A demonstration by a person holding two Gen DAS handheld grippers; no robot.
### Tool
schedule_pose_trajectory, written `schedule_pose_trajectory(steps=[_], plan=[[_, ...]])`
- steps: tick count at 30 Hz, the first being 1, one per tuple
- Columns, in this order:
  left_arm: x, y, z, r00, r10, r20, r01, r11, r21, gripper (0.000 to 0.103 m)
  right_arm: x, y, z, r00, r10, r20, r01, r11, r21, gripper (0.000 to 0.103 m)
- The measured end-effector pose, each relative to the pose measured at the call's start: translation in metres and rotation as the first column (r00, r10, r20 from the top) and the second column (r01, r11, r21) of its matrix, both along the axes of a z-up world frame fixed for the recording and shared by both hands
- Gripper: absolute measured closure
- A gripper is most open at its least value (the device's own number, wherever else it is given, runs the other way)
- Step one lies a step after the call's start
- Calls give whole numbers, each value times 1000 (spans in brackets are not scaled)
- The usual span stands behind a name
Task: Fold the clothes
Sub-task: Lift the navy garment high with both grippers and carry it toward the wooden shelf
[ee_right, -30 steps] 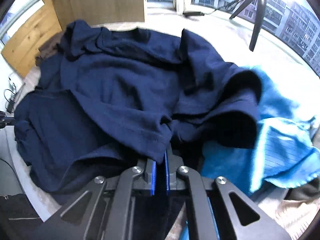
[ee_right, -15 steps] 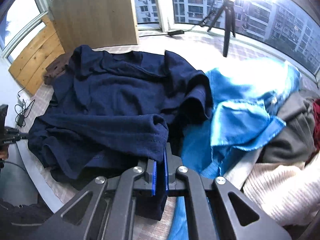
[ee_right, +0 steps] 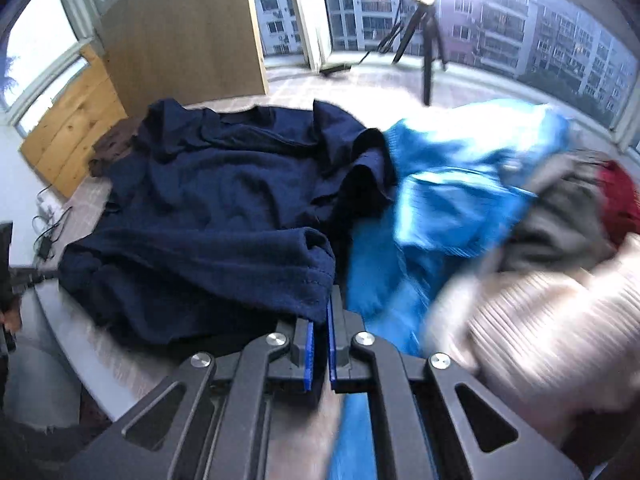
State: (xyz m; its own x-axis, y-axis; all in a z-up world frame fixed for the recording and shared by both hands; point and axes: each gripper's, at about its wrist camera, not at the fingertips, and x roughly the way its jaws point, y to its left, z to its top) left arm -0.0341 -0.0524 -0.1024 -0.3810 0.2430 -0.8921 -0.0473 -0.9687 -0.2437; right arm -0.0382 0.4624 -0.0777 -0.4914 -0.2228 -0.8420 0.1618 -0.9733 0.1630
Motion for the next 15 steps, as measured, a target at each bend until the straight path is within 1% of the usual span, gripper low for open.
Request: schedule_pose_trajectory(steps=[3,4,6,8,11,12,13,14,15], plan=[[46,-25,41,996,64,-54,-68,996,-60,103,67,17,20,999,-42,29,44,997,-60,98],[50,-29,46,995,78,-61,-82,994,-67,103,87,19,19,997,-60,48,63,995,-74,98],[42,-34,42,994,99,-55,-102,993,-59,103,125,20,10,990,-101,99,110,989,-96,99],[33,-39,39,992,120,-50,-122,991,-51,103,151,18,-8,977,-137,162,155,983,-103,99],[20,-47,33,988,150,-41,-152,988,-39,103,152,21,-26,969,-168,183,192,974,-124,100],[16,-50,31,986,160,-38,-162,986,-35,103,142,23,-27,970,-173,170,195,973,-120,100],[11,-52,29,985,171,-35,-172,985,-31,103,125,23,-22,976,-165,143,180,978,-100,100],[7,-55,27,983,181,-32,-182,983,-27,103,102,21,-7,983,-154,102,162,984,-78,100],[-13,-56,40,982,178,-58,-180,983,-29,103,76,20,13,988,-146,52,149,987,-55,100]])
